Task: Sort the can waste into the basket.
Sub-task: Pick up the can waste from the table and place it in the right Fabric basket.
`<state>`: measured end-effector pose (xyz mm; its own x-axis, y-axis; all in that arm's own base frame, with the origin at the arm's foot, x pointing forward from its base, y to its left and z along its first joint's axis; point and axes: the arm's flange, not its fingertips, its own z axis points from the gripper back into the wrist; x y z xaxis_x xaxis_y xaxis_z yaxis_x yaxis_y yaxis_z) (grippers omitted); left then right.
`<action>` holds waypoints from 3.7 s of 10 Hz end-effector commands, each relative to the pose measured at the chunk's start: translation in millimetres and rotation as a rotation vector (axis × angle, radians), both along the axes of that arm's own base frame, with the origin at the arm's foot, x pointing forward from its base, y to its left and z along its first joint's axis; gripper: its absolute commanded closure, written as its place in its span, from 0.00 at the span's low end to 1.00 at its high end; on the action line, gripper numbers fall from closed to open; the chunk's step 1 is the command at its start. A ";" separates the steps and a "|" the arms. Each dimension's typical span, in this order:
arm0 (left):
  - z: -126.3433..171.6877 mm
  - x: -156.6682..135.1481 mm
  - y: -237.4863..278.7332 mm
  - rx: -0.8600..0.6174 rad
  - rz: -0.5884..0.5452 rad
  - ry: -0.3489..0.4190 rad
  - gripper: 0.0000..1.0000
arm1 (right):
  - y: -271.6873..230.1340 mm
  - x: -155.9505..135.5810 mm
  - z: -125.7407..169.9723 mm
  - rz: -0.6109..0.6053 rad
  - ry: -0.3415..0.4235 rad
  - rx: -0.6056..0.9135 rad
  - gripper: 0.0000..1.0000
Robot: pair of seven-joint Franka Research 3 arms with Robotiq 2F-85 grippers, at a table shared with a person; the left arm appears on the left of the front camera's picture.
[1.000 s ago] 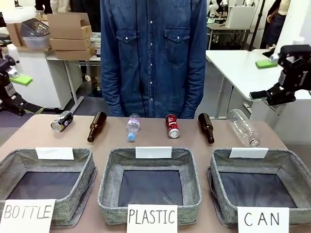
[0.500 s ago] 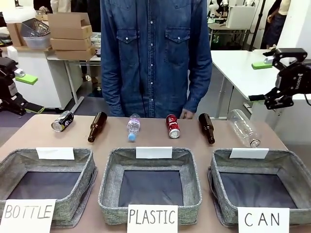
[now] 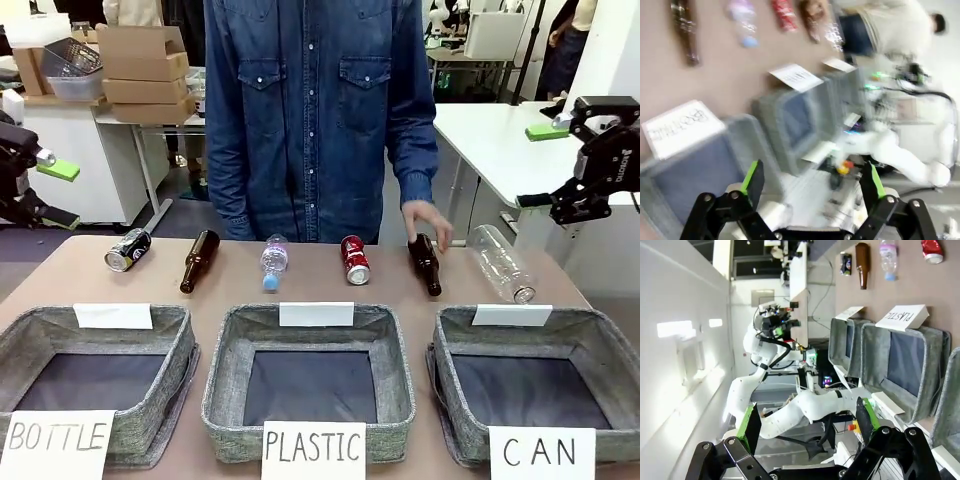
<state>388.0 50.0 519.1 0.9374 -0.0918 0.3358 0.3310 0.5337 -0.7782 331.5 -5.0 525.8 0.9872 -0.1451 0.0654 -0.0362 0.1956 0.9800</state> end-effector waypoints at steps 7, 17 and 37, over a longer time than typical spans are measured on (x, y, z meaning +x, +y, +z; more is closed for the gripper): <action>5.0 47.7 20.4 0.632 0.172 -0.232 0.00 | 2.7 4.3 2.6 0.003 -0.029 0.022 0.00; 23.0 125.7 93.1 0.340 -0.111 -0.226 0.00 | 2.7 4.3 2.6 0.003 -0.029 0.022 0.00; 6.2 53.2 303.2 -0.311 -0.236 -0.168 0.00 | 2.7 4.3 2.6 0.003 -0.029 0.022 0.00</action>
